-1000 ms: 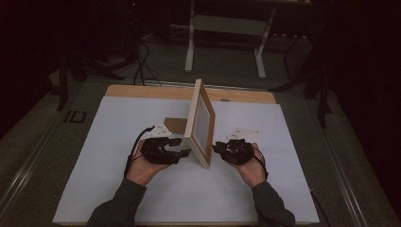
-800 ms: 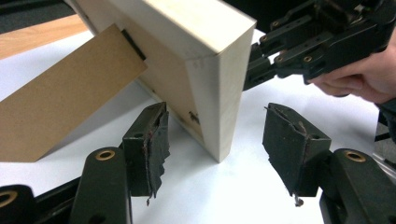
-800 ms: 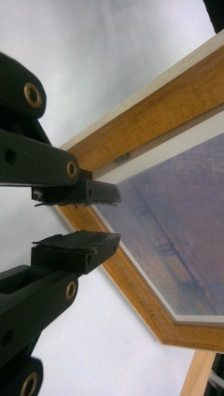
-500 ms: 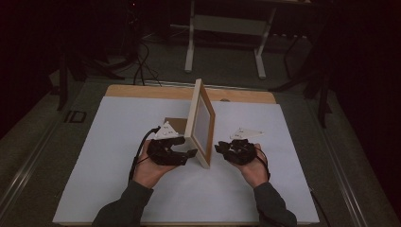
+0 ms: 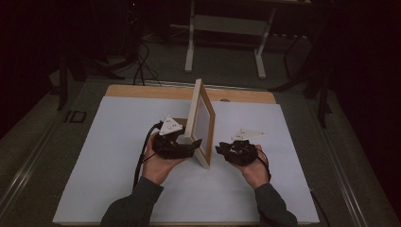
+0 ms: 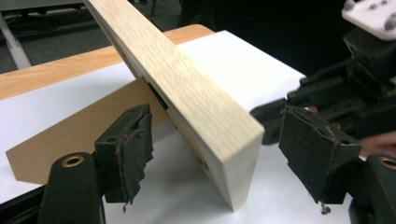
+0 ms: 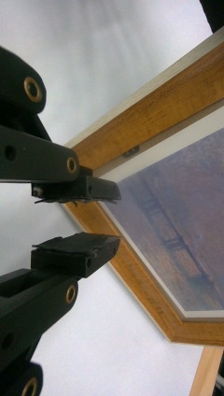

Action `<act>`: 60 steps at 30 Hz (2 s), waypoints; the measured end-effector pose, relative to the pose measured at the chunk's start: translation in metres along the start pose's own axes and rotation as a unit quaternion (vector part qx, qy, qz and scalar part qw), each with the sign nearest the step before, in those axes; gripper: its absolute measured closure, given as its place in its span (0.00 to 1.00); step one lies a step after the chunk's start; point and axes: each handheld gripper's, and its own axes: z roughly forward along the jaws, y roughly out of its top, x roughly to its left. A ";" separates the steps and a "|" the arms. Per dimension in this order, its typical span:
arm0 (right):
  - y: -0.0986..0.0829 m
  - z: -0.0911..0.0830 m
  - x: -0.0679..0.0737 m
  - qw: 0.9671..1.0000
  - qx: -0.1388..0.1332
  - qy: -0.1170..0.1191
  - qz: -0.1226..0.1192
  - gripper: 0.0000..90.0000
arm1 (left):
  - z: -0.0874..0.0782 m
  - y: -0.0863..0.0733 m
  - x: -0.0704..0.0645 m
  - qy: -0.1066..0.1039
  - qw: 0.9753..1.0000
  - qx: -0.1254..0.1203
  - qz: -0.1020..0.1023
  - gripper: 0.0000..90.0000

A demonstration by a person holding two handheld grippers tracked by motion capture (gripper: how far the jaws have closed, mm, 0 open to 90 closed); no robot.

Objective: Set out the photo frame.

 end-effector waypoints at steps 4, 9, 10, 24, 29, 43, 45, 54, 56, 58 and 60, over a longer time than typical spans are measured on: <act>-0.001 0.000 0.000 1.000 -0.001 0.002 0.004 0.79 | 0.008 0.002 0.000 0.008 1.000 0.009 -0.012 0.38; -0.002 -0.001 -0.001 1.000 -0.002 0.003 0.007 0.79 | 0.016 0.002 -0.003 0.013 0.999 0.010 -0.029 0.41; -0.002 -0.001 -0.002 1.000 -0.002 0.003 0.007 0.79 | 0.017 0.003 -0.003 0.012 0.999 0.010 -0.033 0.42; -0.005 -0.003 -0.005 1.000 -0.004 0.002 0.014 0.79 | 0.021 0.004 -0.005 0.035 0.997 0.015 -0.066 0.60; -0.005 -0.004 -0.005 1.000 -0.004 0.002 0.015 0.78 | 0.020 0.004 -0.004 0.037 0.997 0.014 -0.070 0.64; -0.005 -0.006 -0.007 1.000 -0.003 0.001 0.016 0.78 | 0.019 0.003 -0.001 0.045 0.995 0.011 -0.084 0.68; -0.005 -0.006 -0.007 1.000 -0.004 0.000 0.016 0.78 | 0.018 0.003 0.001 0.048 0.995 0.010 -0.086 0.69; -0.005 -0.005 -0.007 1.000 -0.003 0.001 0.016 0.78 | 0.015 0.001 0.009 0.059 0.993 -0.001 -0.098 0.74; -0.005 -0.005 -0.007 1.000 -0.003 0.001 0.015 0.78 | 0.015 0.000 0.010 0.062 0.993 -0.003 -0.100 0.75; -0.005 -0.005 -0.006 1.000 -0.003 0.001 0.016 0.78 | 0.014 0.000 0.011 0.066 0.993 -0.005 -0.102 0.76; -0.006 -0.005 -0.007 1.000 -0.004 0.001 0.016 0.78 | 0.014 0.000 0.012 0.070 0.992 -0.008 -0.104 0.76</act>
